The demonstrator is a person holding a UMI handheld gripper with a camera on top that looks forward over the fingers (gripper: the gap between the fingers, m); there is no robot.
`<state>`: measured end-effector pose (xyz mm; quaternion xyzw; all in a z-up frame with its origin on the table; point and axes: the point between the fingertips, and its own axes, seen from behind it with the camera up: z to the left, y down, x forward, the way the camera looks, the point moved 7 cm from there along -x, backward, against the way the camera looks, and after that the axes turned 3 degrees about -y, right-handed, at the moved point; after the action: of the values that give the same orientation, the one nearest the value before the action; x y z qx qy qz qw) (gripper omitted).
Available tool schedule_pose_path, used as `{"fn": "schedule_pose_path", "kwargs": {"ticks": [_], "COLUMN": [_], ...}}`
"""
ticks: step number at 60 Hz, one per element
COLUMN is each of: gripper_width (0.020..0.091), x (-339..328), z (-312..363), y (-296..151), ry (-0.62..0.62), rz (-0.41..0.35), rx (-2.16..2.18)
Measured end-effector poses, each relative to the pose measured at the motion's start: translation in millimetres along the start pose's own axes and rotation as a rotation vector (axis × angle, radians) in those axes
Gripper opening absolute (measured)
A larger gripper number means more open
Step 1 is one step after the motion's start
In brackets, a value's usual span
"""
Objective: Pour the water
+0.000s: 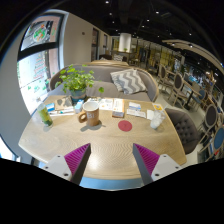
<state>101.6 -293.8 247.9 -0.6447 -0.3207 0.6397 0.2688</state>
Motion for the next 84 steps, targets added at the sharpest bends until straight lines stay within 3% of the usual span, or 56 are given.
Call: {"fn": "schedule_pose_path", "kwargs": {"ticks": [17,29,49,64,76,81,84], "gripper_width": [0.0856,0.0855,0.0861,0.0854,0.0712,0.063,0.0546], "x": [44.9,59.5,134.7,233.1,278.5,287.2,290.3], "z": [60.5,151.0,332.2,386.7,402.6,403.6,400.4], "y": [-5.9,-1.2,-34.9,-61.4,-74.4,-78.8,-80.9], "ry": [0.072,0.048,-0.167,-0.145,-0.117,-0.104,-0.097], "rz": [0.067,0.058,-0.057,-0.118,-0.179,-0.2,-0.214], "rx": [0.097,0.135,0.038,0.058,0.041,0.031,0.033]}}
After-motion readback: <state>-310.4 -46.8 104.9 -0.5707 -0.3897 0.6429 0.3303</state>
